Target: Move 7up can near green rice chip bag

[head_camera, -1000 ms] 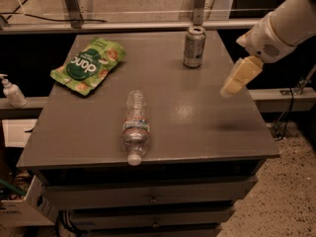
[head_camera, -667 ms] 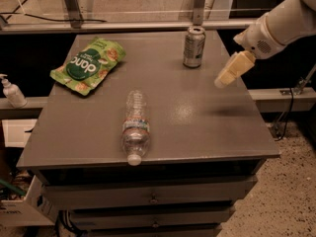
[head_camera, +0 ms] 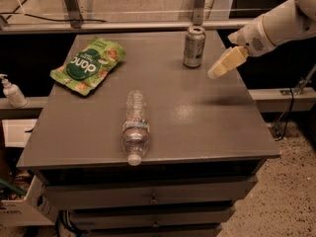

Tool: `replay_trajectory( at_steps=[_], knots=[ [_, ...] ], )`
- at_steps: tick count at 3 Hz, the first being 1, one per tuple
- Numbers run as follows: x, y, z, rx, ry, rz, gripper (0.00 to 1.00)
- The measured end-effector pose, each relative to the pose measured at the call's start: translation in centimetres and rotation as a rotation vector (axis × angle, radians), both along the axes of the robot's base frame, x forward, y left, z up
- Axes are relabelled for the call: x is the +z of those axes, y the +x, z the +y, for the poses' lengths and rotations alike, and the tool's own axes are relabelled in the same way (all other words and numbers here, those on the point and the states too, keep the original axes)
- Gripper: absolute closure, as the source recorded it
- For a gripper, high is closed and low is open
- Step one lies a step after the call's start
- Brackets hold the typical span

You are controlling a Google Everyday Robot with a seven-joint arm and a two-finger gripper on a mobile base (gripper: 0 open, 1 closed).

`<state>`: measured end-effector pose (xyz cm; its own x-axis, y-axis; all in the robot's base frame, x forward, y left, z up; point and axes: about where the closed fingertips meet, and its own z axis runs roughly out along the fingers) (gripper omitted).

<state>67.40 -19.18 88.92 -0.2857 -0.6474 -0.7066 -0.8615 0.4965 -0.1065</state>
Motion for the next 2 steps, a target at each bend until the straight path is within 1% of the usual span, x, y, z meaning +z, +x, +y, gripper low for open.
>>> replay_trajectory(
  at_steps=[1, 2],
  knots=[
    [-0.1, 1.7, 1.4, 0.029, 0.056, -0.036, 0.00],
    [-0.2, 4.1, 3.4, 0.063, 0.135, -0.067, 0.00]
  ],
)
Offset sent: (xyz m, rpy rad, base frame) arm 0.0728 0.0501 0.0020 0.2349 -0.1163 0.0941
